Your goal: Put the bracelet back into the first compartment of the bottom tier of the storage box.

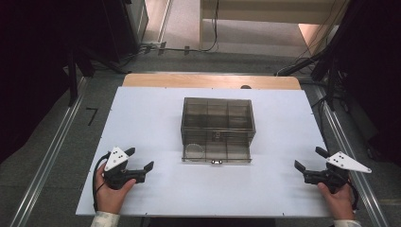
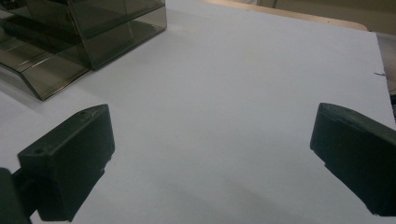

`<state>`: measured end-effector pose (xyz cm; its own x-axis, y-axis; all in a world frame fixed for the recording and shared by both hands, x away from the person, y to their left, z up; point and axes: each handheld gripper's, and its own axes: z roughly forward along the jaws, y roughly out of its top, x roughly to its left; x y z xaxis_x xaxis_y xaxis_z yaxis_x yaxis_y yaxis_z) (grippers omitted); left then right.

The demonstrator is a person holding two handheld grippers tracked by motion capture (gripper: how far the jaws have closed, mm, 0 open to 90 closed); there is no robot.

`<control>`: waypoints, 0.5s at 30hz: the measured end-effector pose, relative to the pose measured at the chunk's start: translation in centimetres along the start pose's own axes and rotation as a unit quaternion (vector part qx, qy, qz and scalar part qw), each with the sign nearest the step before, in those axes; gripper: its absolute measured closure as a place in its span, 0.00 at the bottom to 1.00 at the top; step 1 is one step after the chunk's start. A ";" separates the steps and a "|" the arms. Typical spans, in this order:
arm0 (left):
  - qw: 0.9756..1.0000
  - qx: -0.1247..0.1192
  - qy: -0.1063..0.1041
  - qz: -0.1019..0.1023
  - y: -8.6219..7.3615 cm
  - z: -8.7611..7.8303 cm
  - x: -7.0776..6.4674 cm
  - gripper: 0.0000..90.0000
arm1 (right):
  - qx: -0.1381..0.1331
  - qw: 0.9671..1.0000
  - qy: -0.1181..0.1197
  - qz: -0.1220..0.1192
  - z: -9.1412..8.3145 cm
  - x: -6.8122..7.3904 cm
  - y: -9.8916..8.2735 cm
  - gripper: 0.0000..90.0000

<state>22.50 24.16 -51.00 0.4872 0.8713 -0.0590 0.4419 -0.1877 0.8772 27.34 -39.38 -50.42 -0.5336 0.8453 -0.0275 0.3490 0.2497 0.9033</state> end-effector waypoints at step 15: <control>1.000 -0.015 0.018 -0.018 -0.9 -1.6 1.8 0.12 | 0.000 1.000 0.000 0.000 0.0 0.0 0.0 0.00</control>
<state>21.76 26.66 -51.09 0.4432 0.8933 -0.0746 0.4357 -0.1420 0.8888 27.34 -39.38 -50.42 -0.5327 0.8458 -0.0275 0.3487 0.2490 0.9035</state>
